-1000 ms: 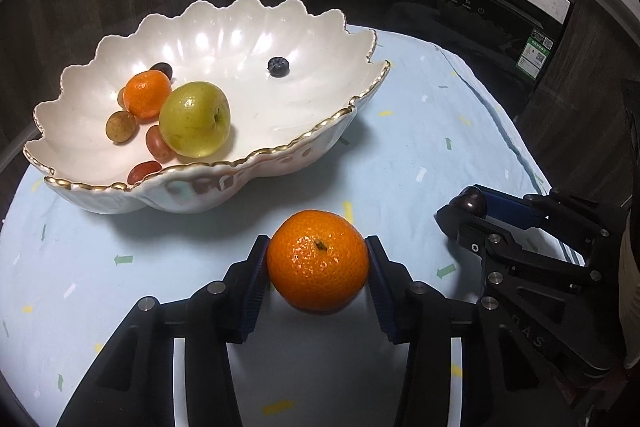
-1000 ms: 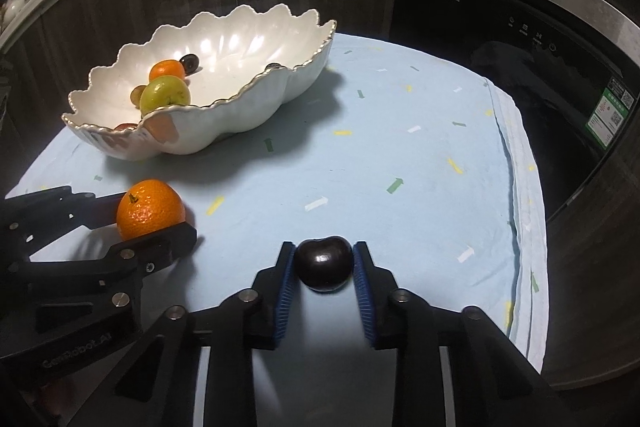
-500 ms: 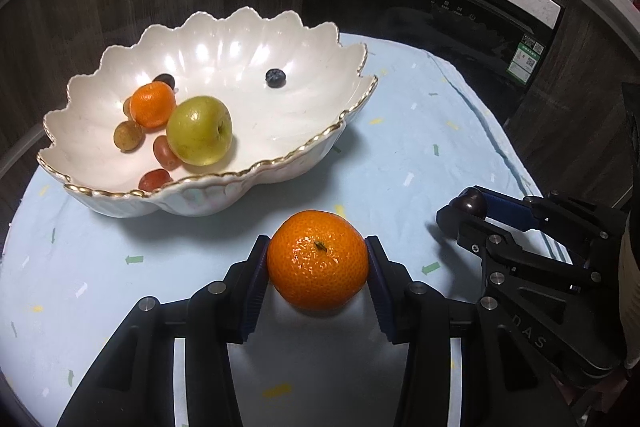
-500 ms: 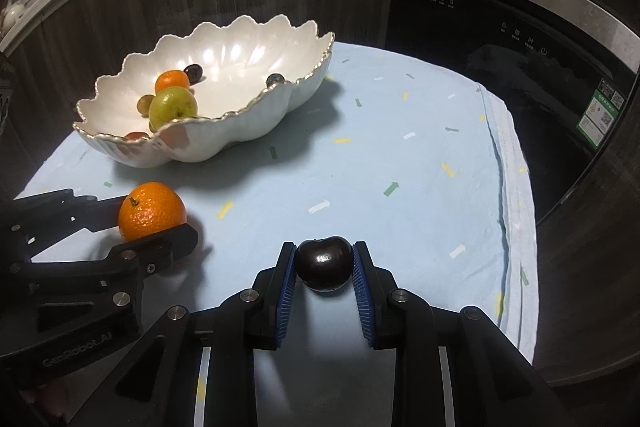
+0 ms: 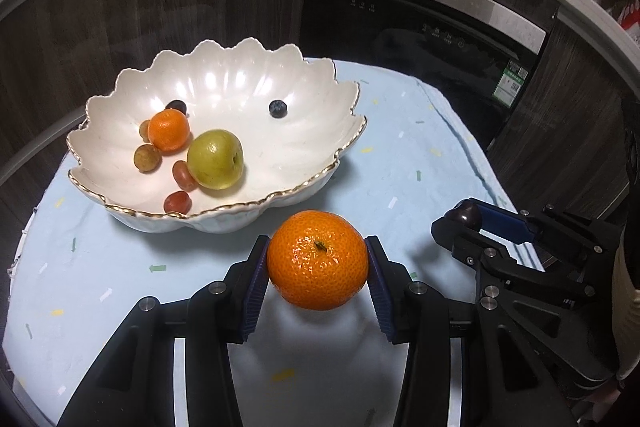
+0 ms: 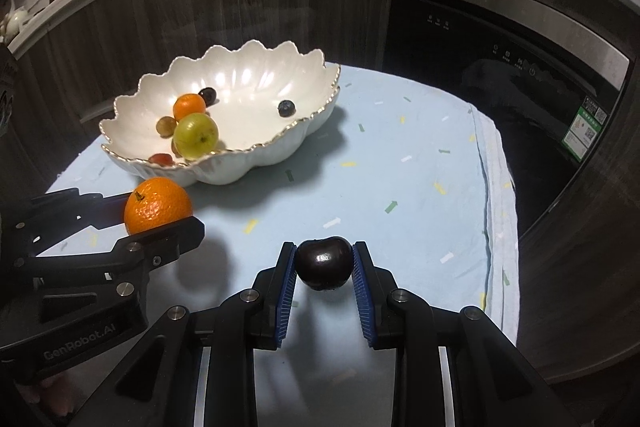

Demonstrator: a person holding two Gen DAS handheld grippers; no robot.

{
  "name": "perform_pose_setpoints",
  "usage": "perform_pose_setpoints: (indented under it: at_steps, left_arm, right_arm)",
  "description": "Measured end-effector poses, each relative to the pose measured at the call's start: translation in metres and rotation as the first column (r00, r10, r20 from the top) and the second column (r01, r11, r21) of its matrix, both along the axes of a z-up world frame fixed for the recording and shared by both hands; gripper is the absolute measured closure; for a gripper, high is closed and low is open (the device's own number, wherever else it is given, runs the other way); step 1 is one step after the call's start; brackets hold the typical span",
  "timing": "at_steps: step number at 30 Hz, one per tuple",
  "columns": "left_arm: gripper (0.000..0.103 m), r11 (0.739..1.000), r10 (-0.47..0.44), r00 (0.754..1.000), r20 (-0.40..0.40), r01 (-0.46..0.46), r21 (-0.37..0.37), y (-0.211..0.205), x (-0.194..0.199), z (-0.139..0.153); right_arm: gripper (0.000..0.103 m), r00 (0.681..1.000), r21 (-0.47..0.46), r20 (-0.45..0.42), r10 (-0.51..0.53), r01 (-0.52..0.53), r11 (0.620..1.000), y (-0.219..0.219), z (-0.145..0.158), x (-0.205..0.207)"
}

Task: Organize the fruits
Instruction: 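Carry the mandarin and dark plum over the white bowl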

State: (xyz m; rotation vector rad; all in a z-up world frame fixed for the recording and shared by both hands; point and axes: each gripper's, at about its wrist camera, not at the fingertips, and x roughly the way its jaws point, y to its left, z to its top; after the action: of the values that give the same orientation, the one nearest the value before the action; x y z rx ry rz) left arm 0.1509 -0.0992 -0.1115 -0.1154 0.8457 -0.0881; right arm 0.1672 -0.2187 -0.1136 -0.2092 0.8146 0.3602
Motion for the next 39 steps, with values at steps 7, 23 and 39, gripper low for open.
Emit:
perform_pose_setpoints:
  at_steps: [7, 23, 39]
  left_arm:
    - [0.057, 1.0, 0.01, 1.0, 0.023, -0.01, -0.011, 0.008, -0.005, 0.011]
    - [0.057, 0.998, 0.046, 0.997, 0.054, -0.044, -0.039, 0.033, -0.006, 0.029]
    - [0.057, 0.993, 0.112, 0.991, 0.079, -0.108, -0.052, 0.068, 0.007, 0.045]
  right_arm:
    - [0.074, 1.0, 0.0, 0.019, 0.002, -0.002, 1.0, 0.005, 0.012, -0.005]
    - [0.074, 0.998, -0.002, 0.061, 0.033, -0.033, 0.999, 0.025, 0.035, -0.008]
    - [0.074, 0.994, 0.028, 0.081, 0.073, -0.076, 0.997, 0.049, 0.049, 0.004]
